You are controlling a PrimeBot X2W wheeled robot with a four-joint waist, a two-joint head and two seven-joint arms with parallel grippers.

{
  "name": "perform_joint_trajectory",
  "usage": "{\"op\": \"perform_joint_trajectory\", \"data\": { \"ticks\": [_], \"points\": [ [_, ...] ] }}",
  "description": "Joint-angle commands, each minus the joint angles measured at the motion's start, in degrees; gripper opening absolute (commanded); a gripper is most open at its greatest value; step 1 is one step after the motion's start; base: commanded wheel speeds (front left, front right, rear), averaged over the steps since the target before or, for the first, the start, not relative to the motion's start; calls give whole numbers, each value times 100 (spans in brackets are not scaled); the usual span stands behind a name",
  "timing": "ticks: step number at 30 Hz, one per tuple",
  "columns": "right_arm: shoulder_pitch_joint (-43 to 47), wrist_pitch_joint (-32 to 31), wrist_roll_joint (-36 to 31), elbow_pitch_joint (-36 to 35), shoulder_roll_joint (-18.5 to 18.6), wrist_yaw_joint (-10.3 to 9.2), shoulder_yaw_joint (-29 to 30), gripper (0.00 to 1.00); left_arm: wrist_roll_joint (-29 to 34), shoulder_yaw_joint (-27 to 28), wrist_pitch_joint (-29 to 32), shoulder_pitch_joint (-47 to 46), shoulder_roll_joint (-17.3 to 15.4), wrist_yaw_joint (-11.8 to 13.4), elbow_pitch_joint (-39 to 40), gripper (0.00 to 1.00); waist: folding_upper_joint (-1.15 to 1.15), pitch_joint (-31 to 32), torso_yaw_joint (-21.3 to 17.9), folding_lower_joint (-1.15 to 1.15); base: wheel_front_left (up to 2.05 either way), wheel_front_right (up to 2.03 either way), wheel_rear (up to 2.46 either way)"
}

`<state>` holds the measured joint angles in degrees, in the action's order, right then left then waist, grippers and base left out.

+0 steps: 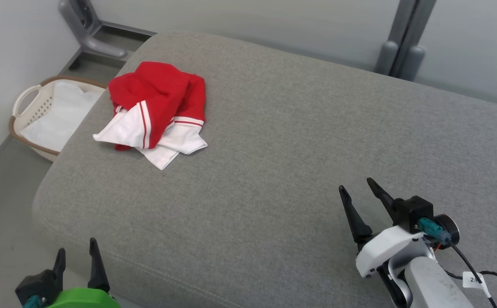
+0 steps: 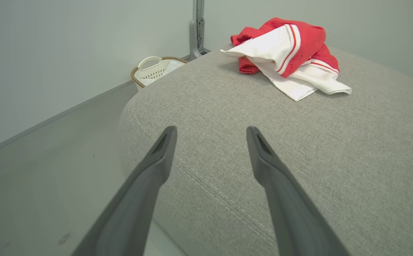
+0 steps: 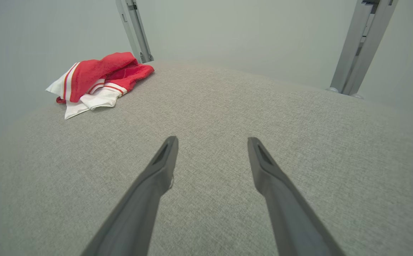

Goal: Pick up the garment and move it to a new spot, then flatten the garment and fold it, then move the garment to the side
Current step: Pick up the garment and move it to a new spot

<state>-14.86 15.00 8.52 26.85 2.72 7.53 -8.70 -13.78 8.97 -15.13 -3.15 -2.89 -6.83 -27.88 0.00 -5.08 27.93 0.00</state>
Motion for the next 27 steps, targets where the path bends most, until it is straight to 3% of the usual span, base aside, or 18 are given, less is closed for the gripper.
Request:
{"op": "perform_joint_trajectory", "data": {
  "ticks": [1,10,16,27],
  "points": [
    [-110,25,11,23,36,-9,-12,100,-76,8,-1,-95,-9,-6,-28,100,0,-194,338,0,0,0,0],
    [-548,25,-231,-8,36,-9,-243,100,-489,-1,-1,-832,-70,-65,-283,100,0,-769,41,0,0,0,0],
    [-930,25,-466,-133,38,-9,-319,100,-1213,-593,-1,-1821,-571,-66,-533,100,0,-1352,-279,0,0,0,0],
    [-1513,25,-677,-464,36,-9,-528,100,-2678,-2089,-1,-3399,-1768,-66,-980,100,0,-2278,-976,0,0,0,0]
  ]
}}
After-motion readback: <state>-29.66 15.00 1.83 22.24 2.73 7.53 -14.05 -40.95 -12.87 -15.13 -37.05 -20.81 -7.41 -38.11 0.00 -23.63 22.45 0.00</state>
